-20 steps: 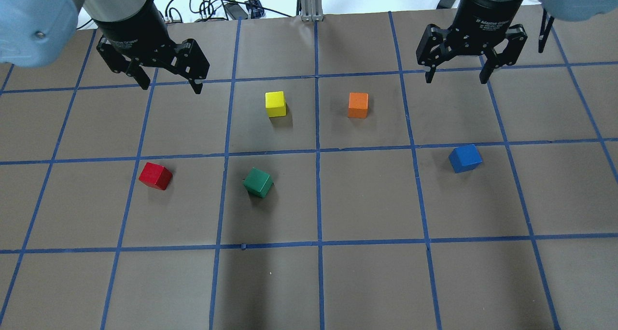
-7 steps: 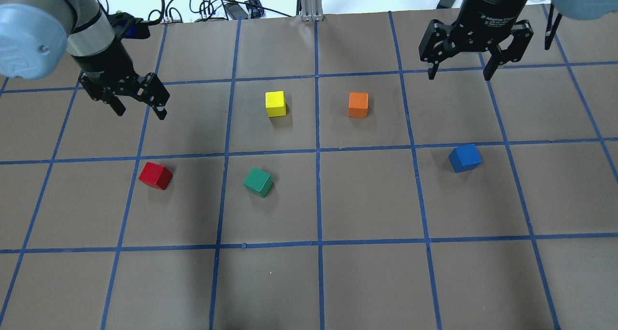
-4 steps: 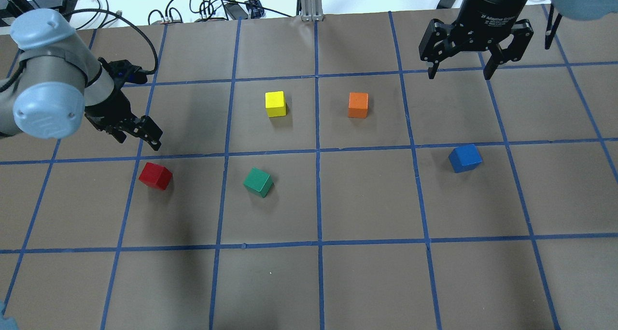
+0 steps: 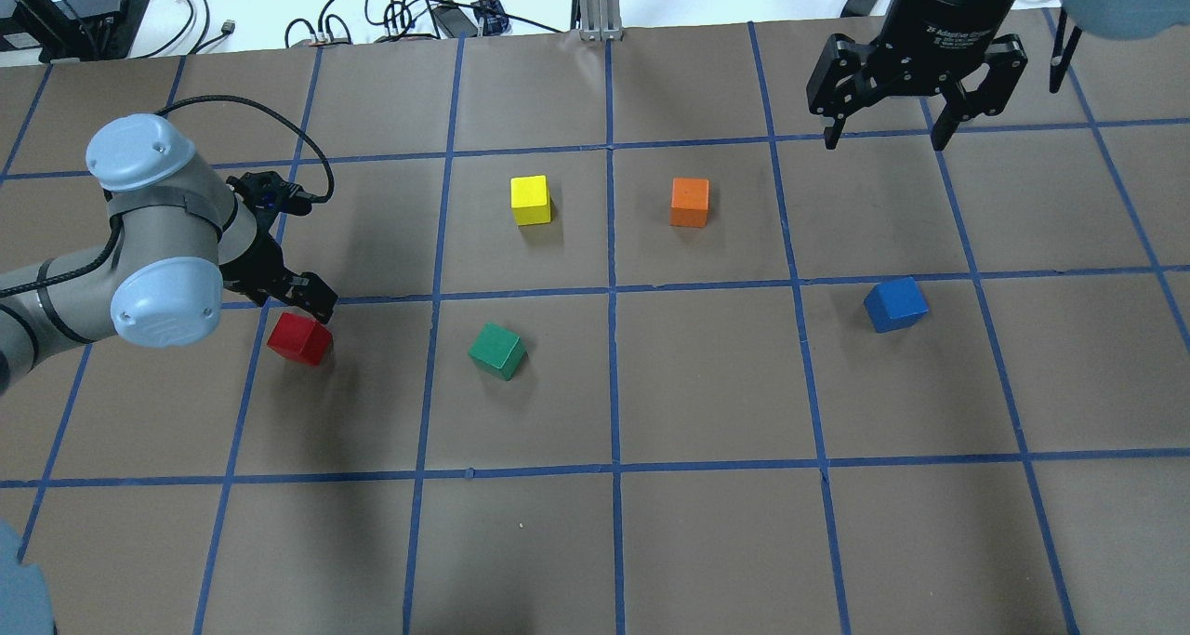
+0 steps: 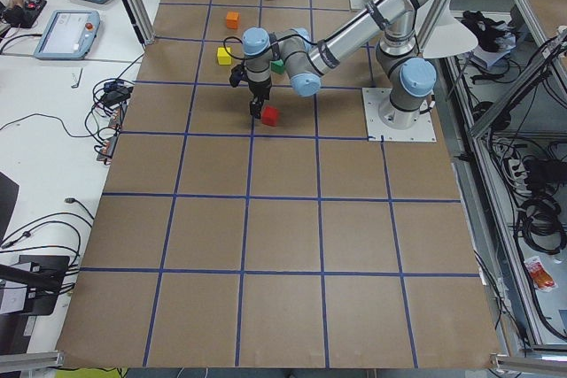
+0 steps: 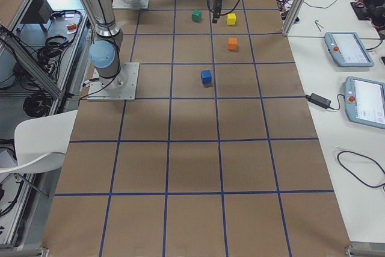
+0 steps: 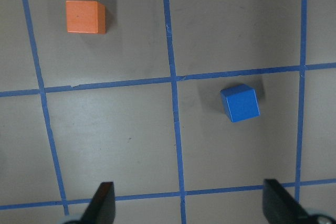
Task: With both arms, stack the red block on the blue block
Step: 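Lower the left gripper onto the red cube and close it, then lift the red cube with the left gripper toward the table center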
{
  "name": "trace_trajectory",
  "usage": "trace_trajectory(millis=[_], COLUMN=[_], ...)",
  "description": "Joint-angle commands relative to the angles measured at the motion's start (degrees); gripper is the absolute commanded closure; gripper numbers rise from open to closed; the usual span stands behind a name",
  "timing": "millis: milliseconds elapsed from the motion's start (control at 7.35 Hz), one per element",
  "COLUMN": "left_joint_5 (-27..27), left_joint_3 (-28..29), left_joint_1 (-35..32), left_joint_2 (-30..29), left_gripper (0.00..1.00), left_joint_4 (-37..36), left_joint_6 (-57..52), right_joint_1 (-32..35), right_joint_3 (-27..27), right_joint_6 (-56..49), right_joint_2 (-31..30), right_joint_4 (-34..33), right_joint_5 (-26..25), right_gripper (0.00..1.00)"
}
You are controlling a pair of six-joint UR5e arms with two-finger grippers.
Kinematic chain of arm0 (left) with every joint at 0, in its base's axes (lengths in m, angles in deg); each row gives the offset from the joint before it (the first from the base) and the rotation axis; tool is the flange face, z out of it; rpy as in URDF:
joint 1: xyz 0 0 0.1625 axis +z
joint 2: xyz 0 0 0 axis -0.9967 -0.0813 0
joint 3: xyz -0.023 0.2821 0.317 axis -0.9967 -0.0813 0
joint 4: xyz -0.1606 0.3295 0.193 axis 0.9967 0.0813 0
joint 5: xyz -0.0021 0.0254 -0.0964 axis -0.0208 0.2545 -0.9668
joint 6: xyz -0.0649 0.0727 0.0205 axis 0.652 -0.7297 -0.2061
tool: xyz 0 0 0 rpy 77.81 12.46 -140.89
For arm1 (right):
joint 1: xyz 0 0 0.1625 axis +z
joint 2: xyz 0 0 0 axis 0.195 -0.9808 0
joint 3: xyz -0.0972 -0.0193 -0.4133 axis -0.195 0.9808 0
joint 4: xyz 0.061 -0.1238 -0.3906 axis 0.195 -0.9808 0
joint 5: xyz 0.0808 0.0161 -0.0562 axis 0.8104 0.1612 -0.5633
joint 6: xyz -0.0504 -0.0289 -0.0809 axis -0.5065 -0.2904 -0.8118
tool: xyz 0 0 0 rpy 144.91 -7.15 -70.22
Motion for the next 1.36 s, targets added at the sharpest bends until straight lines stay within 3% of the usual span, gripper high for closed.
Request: trace_trajectory(millis=[0,136,272,408,544,816,952,1224], left_joint_5=[-0.1,0.0,-0.2,-0.1,-0.2,-2.9,-4.2,-4.0], left_joint_3=[-2.6,-3.1,-3.2,-2.7,-2.6,-1.1,4.0,20.2], left_joint_1=[0.1,1.0,2.4,2.3,2.1,1.0,-2.5,-13.1], left_joint_2=[-1.7,-2.0,-2.4,-2.4,-2.4,-1.4,-0.7,-2.2], left_gripper=[0.0,0.0,0.07,0.72,0.97,1.0,1.0,1.0], left_joint_4=[-1.2,-3.4,-3.6,-3.8,-3.8,-3.0,2.4,19.2], left_joint_6=[0.1,0.2,-0.1,0.6,0.9,5.9,9.7,22.5], right_joint_1=[0.0,0.0,0.0,0.0,0.0,0.0,0.0,0.0], right_joint_3=[0.0,0.0,0.0,0.0,0.0,0.0,0.0,0.0], right_joint_6=[-0.1,0.0,-0.1,0.0,-0.1,-0.1,-0.1,-0.3], right_joint_2=[0.0,0.0,0.0,0.0,0.0,0.0,0.0,0.0], right_joint_4=[-0.1,-0.1,0.0,0.0,-0.1,-0.1,-0.1,-0.1], right_joint_5=[0.0,0.0,0.0,0.0,0.0,0.0,0.0,0.0], right_gripper=[0.0,0.0,0.0,0.0,0.0,0.0,0.0,0.0])
